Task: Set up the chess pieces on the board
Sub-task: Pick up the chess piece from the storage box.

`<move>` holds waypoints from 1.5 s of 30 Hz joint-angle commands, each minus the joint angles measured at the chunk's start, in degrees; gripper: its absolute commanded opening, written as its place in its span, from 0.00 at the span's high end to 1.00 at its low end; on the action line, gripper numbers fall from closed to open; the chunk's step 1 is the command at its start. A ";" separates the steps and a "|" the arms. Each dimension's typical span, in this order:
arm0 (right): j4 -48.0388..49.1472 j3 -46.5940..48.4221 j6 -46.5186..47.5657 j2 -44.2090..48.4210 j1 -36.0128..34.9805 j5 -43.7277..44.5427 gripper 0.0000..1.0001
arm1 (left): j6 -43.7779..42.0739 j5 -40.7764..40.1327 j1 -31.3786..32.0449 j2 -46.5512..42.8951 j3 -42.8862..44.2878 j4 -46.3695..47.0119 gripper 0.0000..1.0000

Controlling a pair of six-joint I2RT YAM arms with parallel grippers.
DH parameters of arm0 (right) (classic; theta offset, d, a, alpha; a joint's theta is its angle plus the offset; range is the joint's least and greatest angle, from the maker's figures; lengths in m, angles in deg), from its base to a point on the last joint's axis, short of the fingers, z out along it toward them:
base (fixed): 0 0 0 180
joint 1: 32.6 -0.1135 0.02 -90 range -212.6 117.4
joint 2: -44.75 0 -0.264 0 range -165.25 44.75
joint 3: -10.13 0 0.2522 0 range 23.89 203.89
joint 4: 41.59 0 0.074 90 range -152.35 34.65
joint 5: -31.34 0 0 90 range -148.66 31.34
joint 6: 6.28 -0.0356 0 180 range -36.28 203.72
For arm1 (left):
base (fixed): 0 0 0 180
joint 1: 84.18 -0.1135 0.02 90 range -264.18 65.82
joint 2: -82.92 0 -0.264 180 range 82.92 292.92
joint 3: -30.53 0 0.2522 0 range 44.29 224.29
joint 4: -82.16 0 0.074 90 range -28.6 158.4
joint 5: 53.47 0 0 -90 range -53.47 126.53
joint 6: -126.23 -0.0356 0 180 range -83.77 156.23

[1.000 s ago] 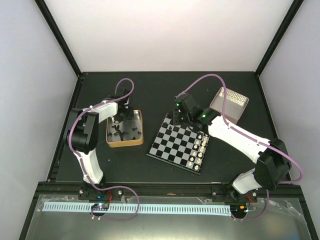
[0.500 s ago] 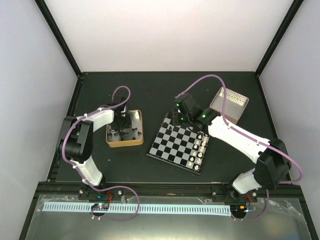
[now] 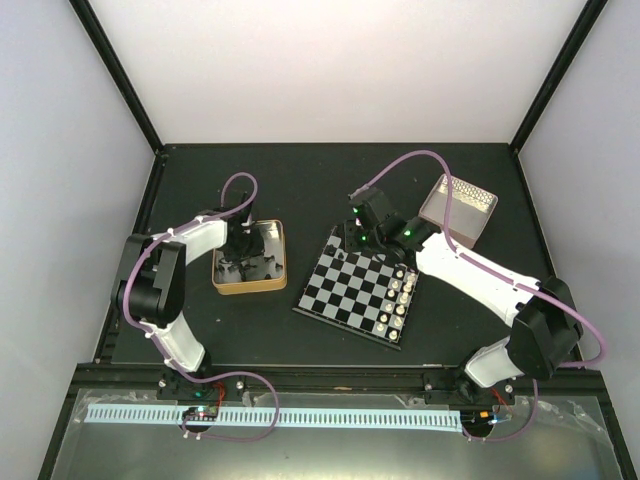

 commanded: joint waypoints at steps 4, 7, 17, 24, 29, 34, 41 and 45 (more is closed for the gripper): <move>1.31 -0.69 -0.18 0.99 -0.01 -0.22 0.64 | 1.27 0.86 0.12 2.04 2.54 0.04 0.65; 1.39 -0.76 -0.10 0.89 -0.07 -0.38 0.64 | -1.15 0.85 0.12 3.82 4.86 -0.23 0.64; 1.13 -0.51 0.05 1.08 -0.08 -0.10 0.64 | -5.51 2.07 0.12 8.65 11.43 -3.87 0.69; 1.34 -0.36 -0.09 0.92 -0.09 -0.69 0.64 | -4.57 0.88 0.14 6.09 9.20 -6.24 0.59; 1.57 -0.29 -0.18 0.82 -0.09 -1.19 0.64 | -5.29 1.80 0.21 5.05 7.68 -6.95 0.61; 1.72 -0.55 -0.57 0.97 -0.04 -1.40 0.64 | -5.44 2.03 0.21 5.60 7.72 -6.82 0.70; 1.91 -0.60 -0.99 1.12 -0.08 -2.62 0.64 | -5.77 1.34 0.21 6.53 9.08 -6.71 0.84; 2.50 -0.86 -1.24 1.36 -0.09 -4.38 0.64 | -5.75 2.45 0.28 4.17 7.25 -4.97 0.91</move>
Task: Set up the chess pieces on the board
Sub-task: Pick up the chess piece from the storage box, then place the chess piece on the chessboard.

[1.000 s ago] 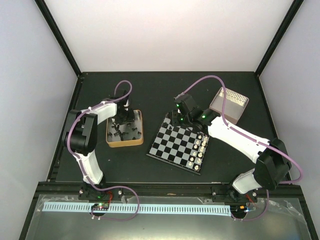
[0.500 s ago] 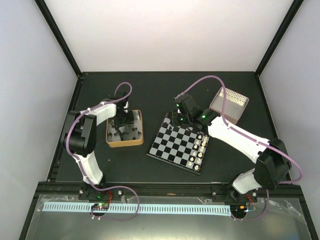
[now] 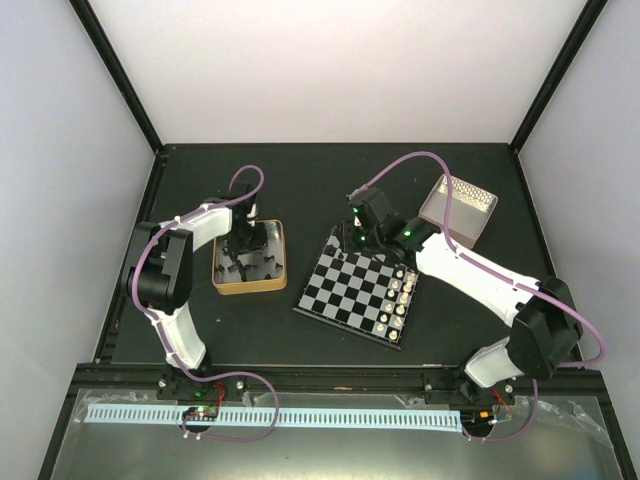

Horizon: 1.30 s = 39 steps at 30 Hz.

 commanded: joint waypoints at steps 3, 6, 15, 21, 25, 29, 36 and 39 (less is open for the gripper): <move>2.52 -0.58 -0.67 1.51 0.03 -5.15 0.64 | -0.34 3.38 0.50 -6.46 -2.75 1.28 0.92; 4.10 -0.79 -0.85 1.76 0.66 -10.41 0.63 | -0.46 9.42 0.86 -12.76 -5.62 3.55 0.93; 13.60 -2.54 -3.55 5.12 3.41 -29.92 0.49 | -2.25 38.85 2.77 -30.45 -12.10 14.73 0.93; 18.94 -1.28 -5.96 5.54 3.35 -37.57 0.41 | -2.26 52.18 5.26 -37.50 -14.57 23.34 0.92; 17.73 0.43 -8.80 4.99 3.32 -37.77 0.46 | -3.09 54.33 6.31 -41.70 -16.77 27.11 0.92; 18.35 1.10 -12.19 4.92 3.31 -39.45 0.53 | -3.82 54.85 6.75 -44.16 -17.76 28.56 0.91; 15.40 4.34 -15.81 3.40 3.18 -41.24 0.62 | -12.11 46.75 7.77 -45.75 -11.83 17.18 0.91; 14.48 5.55 -16.17 2.34 2.87 -42.80 0.67 | -13.83 44.60 8.09 -46.68 -11.15 15.77 0.90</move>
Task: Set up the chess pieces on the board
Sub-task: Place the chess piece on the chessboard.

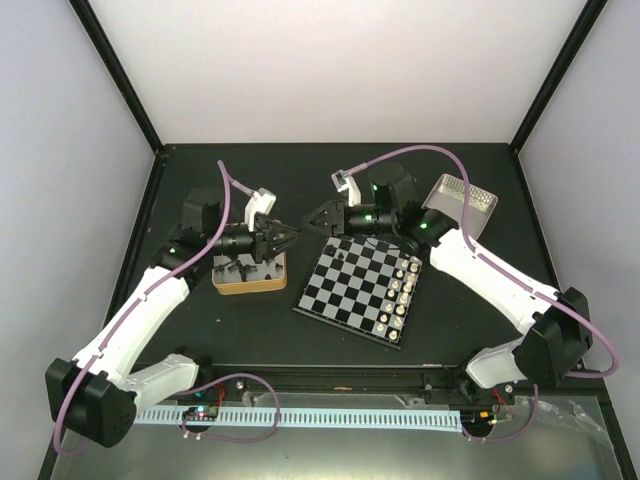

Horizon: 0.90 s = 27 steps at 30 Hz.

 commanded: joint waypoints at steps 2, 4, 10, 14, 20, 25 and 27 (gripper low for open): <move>-1.10 2.82 -1.55 -1.28 -0.97 -3.48 0.67 | -6.11 -3.63 0.73 -2.47 3.49 -4.03 0.90; -0.51 2.73 -1.09 -1.47 -1.53 -4.34 0.67 | -6.59 -3.23 0.91 -2.69 3.57 -4.13 0.90; -1.74 3.61 -0.84 -2.44 -2.24 -4.78 0.81 | -7.55 -2.58 1.19 -4.01 3.71 -4.34 0.90; -2.75 4.14 -0.54 -2.35 -2.58 -5.02 0.91 | -7.23 -3.66 1.19 -4.70 3.24 -3.84 0.89; -4.02 4.44 3.39 -1.17 -2.64 0.72 0.99 | -6.98 -5.39 1.19 -5.66 3.25 -4.93 0.46; -9.11 6.51 12.82 -0.58 -2.49 16.09 0.99 | -7.78 -18.82 1.19 -9.91 2.31 -9.04 0.21; -10.61 6.71 16.21 -1.52 -2.54 23.26 0.99 | -7.55 -25.91 1.12 -12.55 1.29 -9.57 0.18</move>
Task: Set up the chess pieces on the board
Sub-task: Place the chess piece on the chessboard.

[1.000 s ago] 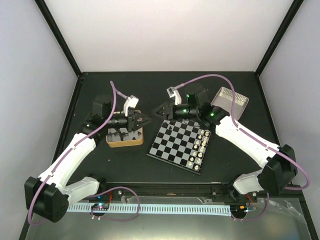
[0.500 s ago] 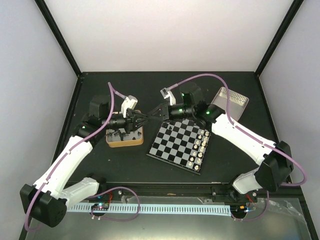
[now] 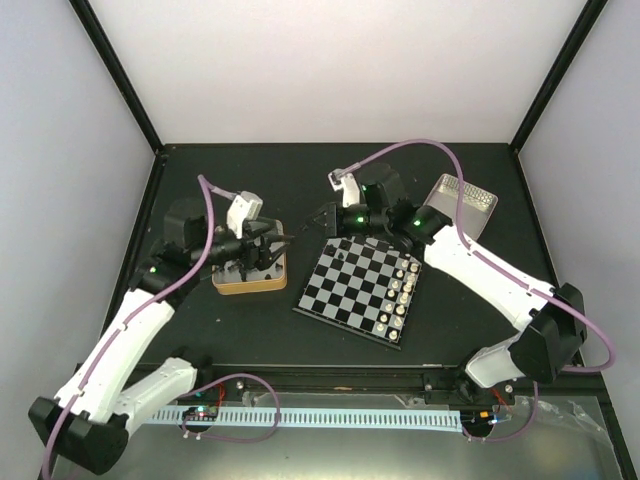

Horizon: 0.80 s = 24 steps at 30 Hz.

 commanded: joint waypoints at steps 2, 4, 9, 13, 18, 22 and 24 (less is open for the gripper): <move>-3.55 1.93 12.29 -0.69 -0.12 20.91 0.99 | -0.20 -20.12 0.34 -7.80 -1.87 -1.71 0.16; -3.50 1.27 14.56 -2.67 -0.18 26.08 0.99 | 0.00 -24.97 0.34 -11.11 -3.39 -0.51 0.14; -1.14 -0.37 18.42 -8.94 -0.44 32.74 0.99 | 0.21 -31.32 0.34 -17.98 -7.21 3.59 0.02; -0.97 0.52 18.89 -13.79 -0.50 34.57 0.99 | 0.72 -30.64 0.33 -19.48 -9.32 5.49 0.01; -2.06 2.93 17.62 -18.95 -0.52 36.89 0.99 | 1.10 -30.32 0.34 -17.97 -9.15 4.91 0.01; -2.94 4.00 16.56 -21.89 -0.52 38.75 0.99 | 1.46 -29.37 0.29 -17.15 -9.31 4.98 0.01; -3.16 4.34 16.31 -23.08 -0.54 39.63 0.98 | 1.66 -28.97 0.22 -16.78 -9.36 5.08 0.01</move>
